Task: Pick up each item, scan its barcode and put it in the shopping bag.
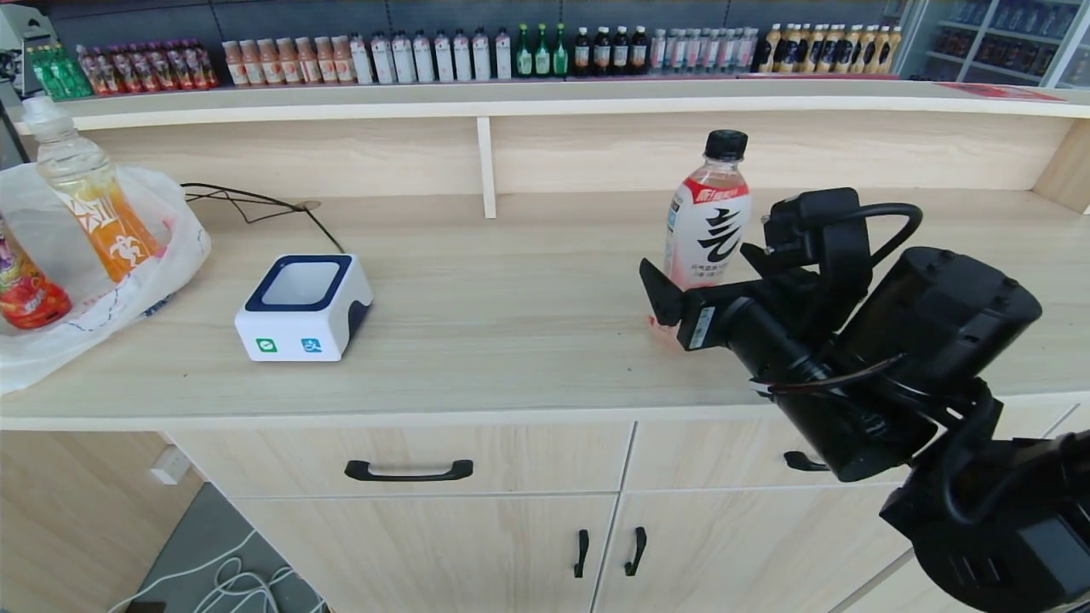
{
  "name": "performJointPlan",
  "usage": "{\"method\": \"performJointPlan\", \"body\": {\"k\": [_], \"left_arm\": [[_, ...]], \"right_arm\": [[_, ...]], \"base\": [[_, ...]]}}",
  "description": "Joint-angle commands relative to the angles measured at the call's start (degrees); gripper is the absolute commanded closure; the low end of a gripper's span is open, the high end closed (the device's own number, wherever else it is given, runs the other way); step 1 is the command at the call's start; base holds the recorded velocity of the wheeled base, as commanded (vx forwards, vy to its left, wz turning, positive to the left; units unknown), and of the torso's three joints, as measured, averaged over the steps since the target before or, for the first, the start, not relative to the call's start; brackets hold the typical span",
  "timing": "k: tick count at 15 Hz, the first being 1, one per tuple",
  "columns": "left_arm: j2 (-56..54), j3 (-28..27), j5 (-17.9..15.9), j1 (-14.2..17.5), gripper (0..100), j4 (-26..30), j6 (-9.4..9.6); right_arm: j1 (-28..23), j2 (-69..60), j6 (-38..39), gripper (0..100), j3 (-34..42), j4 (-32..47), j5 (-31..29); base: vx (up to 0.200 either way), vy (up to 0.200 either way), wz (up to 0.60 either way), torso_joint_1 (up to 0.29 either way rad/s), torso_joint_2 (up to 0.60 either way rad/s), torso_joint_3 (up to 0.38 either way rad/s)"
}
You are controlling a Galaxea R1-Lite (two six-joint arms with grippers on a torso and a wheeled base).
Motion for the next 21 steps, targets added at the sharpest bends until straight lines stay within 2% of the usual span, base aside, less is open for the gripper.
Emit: {"method": "performJointPlan", "body": {"k": [1, 8, 16, 17, 21], "left_arm": [[-0.02, 0.0, 0.0, -0.06, 0, 0.0, -0.02], [-0.02, 0.0, 0.0, 0.02, 0, 0.0, -0.02], [-0.02, 0.0, 0.0, 0.02, 0, 0.0, 0.06], [-0.02, 0.0, 0.0, 0.02, 0, 0.0, 0.06], [-0.02, 0.0, 0.0, 0.02, 0, 0.0, -0.02]], "right_arm": [[-0.95, 1.96, -0.02, 0, -0.54, -0.09, 0.02], [-2.62, 6.8, 1.48, 0, -8.1, 0.0, 1.77], [-3.76, 7.06, 1.92, 0, -8.62, 0.0, 1.77], [-3.76, 7.06, 1.92, 100, -8.62, 0.0, 1.77], [-3.76, 7.06, 1.92, 100, -9.59, 0.0, 1.69]], "base": [[0.0, 0.0, 0.0, 0.0, 0.0, 0.0], [0.0, 0.0, 0.0, 0.0, 0.0, 0.0], [0.0, 0.0, 0.0, 0.0, 0.0, 0.0], [0.0, 0.0, 0.0, 0.0, 0.0, 0.0], [0.0, 0.0, 0.0, 0.0, 0.0, 0.0]]}}
